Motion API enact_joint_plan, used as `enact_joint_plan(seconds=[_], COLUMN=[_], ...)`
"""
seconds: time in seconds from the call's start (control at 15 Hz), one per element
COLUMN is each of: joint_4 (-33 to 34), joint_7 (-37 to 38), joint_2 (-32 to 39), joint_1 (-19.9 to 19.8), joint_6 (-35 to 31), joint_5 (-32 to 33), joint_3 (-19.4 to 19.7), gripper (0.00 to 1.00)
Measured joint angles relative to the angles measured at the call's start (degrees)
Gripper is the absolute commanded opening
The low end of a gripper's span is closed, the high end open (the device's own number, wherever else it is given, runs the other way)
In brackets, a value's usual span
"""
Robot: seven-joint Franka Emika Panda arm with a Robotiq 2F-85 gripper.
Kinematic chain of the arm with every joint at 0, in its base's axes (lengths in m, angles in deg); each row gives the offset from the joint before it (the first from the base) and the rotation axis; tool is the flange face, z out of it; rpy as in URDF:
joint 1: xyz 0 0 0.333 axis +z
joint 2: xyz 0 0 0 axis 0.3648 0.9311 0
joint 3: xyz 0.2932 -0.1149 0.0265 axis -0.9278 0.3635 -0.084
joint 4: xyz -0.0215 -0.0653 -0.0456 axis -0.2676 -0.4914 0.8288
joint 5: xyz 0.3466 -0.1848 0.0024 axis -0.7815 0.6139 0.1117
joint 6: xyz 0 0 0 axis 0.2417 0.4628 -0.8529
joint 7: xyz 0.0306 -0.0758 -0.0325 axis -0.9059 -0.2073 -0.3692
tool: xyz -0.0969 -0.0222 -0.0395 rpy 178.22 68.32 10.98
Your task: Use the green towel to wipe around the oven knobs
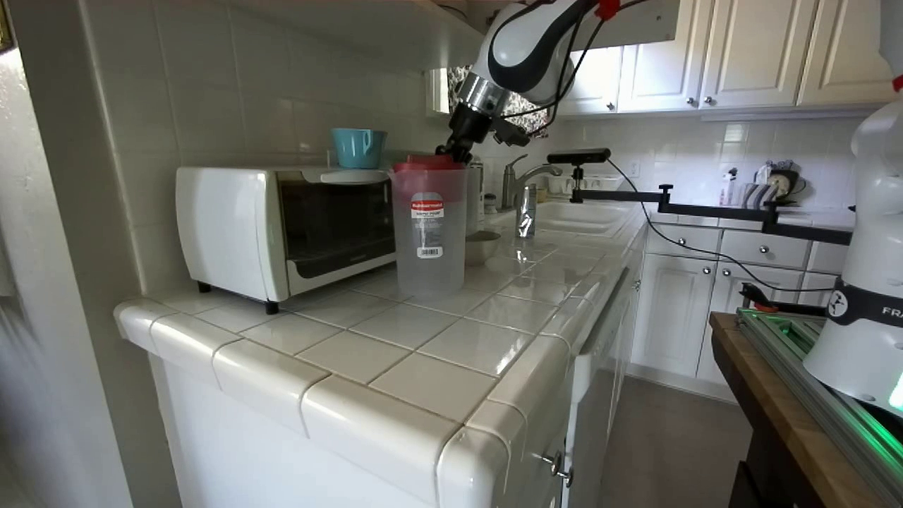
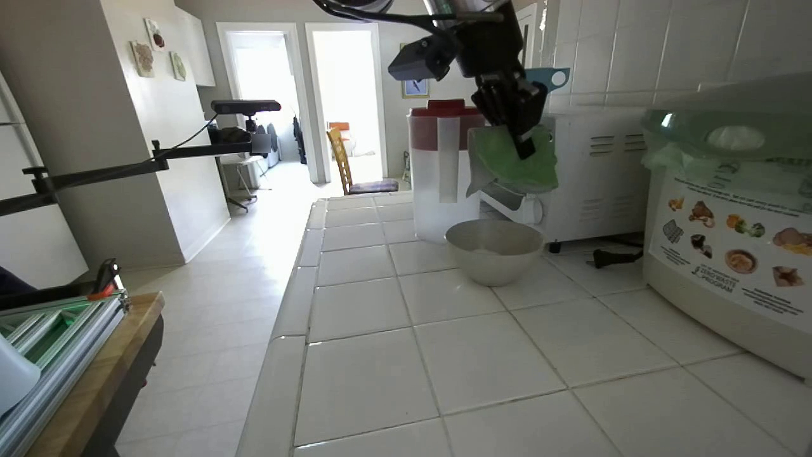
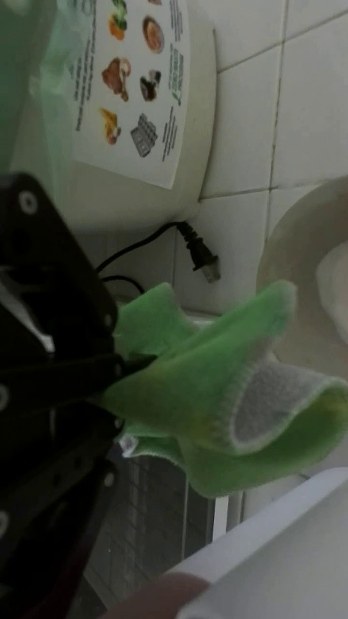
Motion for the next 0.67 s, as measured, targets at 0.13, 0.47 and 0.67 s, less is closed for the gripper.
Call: enact_joint_plan(seconds=[0.13,0.47,0.67], joint_4=[-0.02,-0.03,0.0], joint_7=[-0.03,0.11,0.98], joint_2=[-0.74,-1.27,-0.67], joint_1=[0.17,-0.07,-0.9], joint_6=[-0.22,-0.34,-0.51], joint_5=[-0.04,-0.05,0.41], joint_3=[-1.12,-0.64,1.99], gripper=[0.01,0.01,0.01])
